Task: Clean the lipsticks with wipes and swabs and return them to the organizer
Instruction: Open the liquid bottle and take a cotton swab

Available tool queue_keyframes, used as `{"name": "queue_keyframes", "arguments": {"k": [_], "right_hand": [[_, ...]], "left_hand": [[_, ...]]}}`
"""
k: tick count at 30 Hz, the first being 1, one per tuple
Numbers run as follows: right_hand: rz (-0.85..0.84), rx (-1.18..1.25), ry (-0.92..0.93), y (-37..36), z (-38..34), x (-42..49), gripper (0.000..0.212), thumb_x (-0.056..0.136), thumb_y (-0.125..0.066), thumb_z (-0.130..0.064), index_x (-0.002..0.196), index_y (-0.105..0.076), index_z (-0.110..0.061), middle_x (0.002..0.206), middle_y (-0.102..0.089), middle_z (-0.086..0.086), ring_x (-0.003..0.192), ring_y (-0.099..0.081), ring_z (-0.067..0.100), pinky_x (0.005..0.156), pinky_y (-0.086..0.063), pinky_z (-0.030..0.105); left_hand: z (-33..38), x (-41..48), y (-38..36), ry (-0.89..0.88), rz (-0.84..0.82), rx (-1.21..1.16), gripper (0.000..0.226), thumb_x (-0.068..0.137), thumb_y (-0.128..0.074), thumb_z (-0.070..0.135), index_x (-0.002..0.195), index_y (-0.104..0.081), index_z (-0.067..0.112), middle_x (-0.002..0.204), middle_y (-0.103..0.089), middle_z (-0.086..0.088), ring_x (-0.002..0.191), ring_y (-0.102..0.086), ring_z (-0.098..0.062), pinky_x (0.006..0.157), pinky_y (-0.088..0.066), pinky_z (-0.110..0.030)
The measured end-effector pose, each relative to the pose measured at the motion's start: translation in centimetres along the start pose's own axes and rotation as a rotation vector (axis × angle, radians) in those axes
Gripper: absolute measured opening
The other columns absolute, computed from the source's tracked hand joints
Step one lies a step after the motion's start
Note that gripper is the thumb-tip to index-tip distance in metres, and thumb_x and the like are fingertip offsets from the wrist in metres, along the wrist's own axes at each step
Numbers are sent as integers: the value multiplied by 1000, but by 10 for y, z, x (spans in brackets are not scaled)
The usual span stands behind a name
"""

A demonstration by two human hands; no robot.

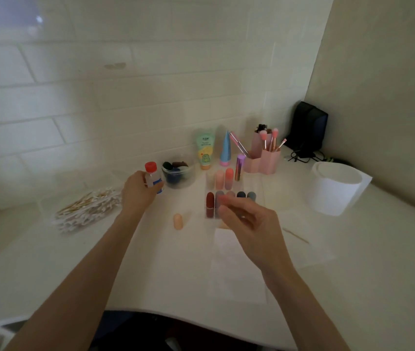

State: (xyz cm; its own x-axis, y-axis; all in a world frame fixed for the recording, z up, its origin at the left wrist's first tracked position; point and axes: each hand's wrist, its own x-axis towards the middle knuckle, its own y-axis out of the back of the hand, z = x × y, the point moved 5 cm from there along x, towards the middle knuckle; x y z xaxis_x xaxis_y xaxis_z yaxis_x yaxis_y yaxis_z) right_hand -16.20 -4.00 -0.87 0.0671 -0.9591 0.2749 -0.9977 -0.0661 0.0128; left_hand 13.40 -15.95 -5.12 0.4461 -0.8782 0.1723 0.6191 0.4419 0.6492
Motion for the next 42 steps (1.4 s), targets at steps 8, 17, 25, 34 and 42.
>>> {"name": "queue_keyframes", "arguments": {"k": [8,17,25,34,42], "right_hand": [[14,-29,-24,7,6,-2,19,93,-74,-16,109,-78,-24,92,-78,-13,88,-72,9,82,-57,20],[44,-36,-40,18,8,-2,20,92,-74,-13,108,-79,-25,96,-79,-9,89,-73,11,81,-57,20],[83,-76,-32,37,9,-4,21,92,-74,-10,111,-79,-18,96,-78,-7,87,-73,9,77,-55,18],[265,-957,-95,142,50,-3,19,89,-76,-23,107,-75,-26,102,-60,-5,97,-60,18,85,-45,30],[276,-1109,-174,143,63,-8,9,92,-70,-24,97,-75,-19,93,-59,1,94,-51,23,74,-45,34]], "left_hand": [[-4,5,-8,26,28,20,50,88,-75,27,126,-55,1,121,-61,-22,106,-63,-41,81,-48,-44],[19,-40,0,-86,88,67,80,89,-70,11,154,-23,9,144,-38,-24,112,-57,-45,81,-40,-39],[63,-88,44,-355,359,-78,52,94,-62,10,142,-44,16,146,-37,-8,104,-52,-10,88,-47,-30],[97,-155,34,-575,235,-333,38,90,-55,-10,116,-60,18,111,-67,2,96,-68,-10,84,-55,-30],[85,-174,-9,-375,28,-124,36,94,-59,3,115,-59,32,95,-67,15,77,-66,-4,70,-49,-14]]}}
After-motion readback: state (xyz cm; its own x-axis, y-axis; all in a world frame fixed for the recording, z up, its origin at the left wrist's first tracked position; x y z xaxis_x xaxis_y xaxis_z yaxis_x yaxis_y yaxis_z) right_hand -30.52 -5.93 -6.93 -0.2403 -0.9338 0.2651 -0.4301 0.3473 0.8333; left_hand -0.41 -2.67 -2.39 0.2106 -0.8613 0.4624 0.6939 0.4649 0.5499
